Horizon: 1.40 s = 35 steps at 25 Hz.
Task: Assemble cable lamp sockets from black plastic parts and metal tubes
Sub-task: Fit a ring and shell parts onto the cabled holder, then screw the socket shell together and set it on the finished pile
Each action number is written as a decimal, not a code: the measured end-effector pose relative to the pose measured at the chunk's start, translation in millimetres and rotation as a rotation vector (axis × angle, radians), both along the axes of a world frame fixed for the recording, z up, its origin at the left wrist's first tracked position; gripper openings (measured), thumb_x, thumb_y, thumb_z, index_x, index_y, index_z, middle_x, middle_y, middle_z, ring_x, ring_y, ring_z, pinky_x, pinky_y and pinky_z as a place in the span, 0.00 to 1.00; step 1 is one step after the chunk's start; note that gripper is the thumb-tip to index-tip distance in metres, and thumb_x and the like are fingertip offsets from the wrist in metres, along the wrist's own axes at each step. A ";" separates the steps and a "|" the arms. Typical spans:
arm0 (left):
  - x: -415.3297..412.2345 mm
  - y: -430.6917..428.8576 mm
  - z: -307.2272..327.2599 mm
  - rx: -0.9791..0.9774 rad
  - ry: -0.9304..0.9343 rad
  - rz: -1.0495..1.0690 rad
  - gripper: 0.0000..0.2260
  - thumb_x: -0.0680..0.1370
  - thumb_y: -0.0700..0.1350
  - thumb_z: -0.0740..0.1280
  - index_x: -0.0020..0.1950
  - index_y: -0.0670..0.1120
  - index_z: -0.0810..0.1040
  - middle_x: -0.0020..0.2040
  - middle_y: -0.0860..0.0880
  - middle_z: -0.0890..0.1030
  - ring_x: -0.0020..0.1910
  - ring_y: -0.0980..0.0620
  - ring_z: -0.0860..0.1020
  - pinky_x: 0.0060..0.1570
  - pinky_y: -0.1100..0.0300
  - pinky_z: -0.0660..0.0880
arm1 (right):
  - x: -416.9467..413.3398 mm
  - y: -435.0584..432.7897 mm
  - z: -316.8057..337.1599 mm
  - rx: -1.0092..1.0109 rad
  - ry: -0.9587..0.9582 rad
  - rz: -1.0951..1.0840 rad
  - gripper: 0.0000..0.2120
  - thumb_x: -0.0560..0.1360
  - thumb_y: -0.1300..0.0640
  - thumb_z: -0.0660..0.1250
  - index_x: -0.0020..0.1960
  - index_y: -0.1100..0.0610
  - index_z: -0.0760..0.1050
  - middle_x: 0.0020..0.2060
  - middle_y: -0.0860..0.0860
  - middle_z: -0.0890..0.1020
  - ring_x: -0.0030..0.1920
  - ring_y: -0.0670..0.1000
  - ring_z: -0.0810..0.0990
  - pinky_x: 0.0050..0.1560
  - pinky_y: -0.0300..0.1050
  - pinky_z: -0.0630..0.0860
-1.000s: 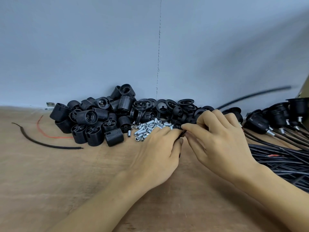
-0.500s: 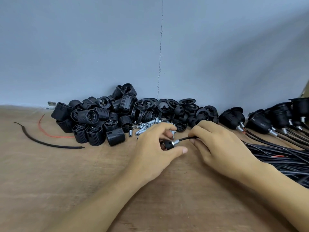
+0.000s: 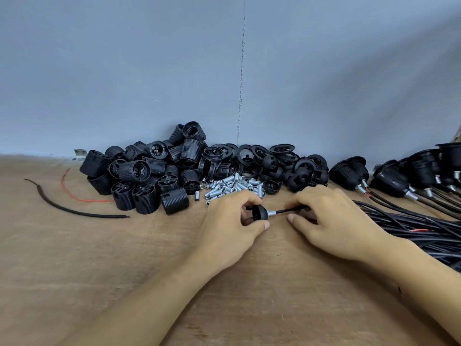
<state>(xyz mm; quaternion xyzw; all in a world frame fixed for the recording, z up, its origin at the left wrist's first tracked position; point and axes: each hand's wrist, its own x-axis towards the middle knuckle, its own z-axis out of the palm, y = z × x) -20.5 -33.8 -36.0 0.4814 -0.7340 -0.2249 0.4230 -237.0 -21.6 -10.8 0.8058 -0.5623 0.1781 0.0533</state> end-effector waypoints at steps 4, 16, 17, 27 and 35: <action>-2.7 0.5 -1.1 0.115 0.171 -0.111 0.15 0.68 0.43 0.81 0.50 0.57 0.83 0.40 0.55 0.85 0.40 0.59 0.84 0.48 0.60 0.82 | 12.1 5.6 -2.6 0.051 -0.241 0.145 0.24 0.78 0.44 0.65 0.72 0.46 0.69 0.56 0.39 0.75 0.58 0.39 0.74 0.62 0.41 0.71; -2.3 9.0 5.4 -0.205 -0.137 0.120 0.15 0.72 0.40 0.71 0.56 0.54 0.81 0.52 0.61 0.79 0.51 0.62 0.73 0.54 0.70 0.67 | 21.1 7.8 -18.0 -0.023 -0.153 0.175 0.21 0.81 0.46 0.59 0.73 0.44 0.70 0.58 0.40 0.74 0.59 0.43 0.73 0.62 0.43 0.72; 0.1 8.2 6.1 -0.259 -0.193 0.223 0.16 0.72 0.39 0.70 0.57 0.53 0.80 0.54 0.59 0.79 0.56 0.58 0.72 0.57 0.63 0.66 | 21.7 8.2 -18.6 -0.025 -0.139 0.163 0.21 0.81 0.46 0.59 0.74 0.44 0.69 0.60 0.41 0.74 0.61 0.44 0.73 0.63 0.44 0.72; 14.2 -3.2 7.6 -0.054 -0.697 0.495 0.27 0.74 0.42 0.66 0.73 0.53 0.68 0.71 0.50 0.68 0.75 0.42 0.59 0.74 0.34 0.52 | 21.9 8.5 -18.8 -0.021 -0.146 0.123 0.20 0.82 0.48 0.59 0.74 0.41 0.68 0.64 0.43 0.71 0.61 0.44 0.73 0.64 0.44 0.71; 9.0 4.7 5.6 -0.221 -0.557 0.488 0.27 0.66 0.40 0.68 0.65 0.55 0.73 0.65 0.51 0.69 0.65 0.47 0.65 0.59 0.50 0.55 | 21.9 9.1 -18.3 -0.021 -0.175 0.119 0.19 0.82 0.52 0.60 0.73 0.43 0.70 0.64 0.44 0.70 0.61 0.43 0.73 0.63 0.46 0.73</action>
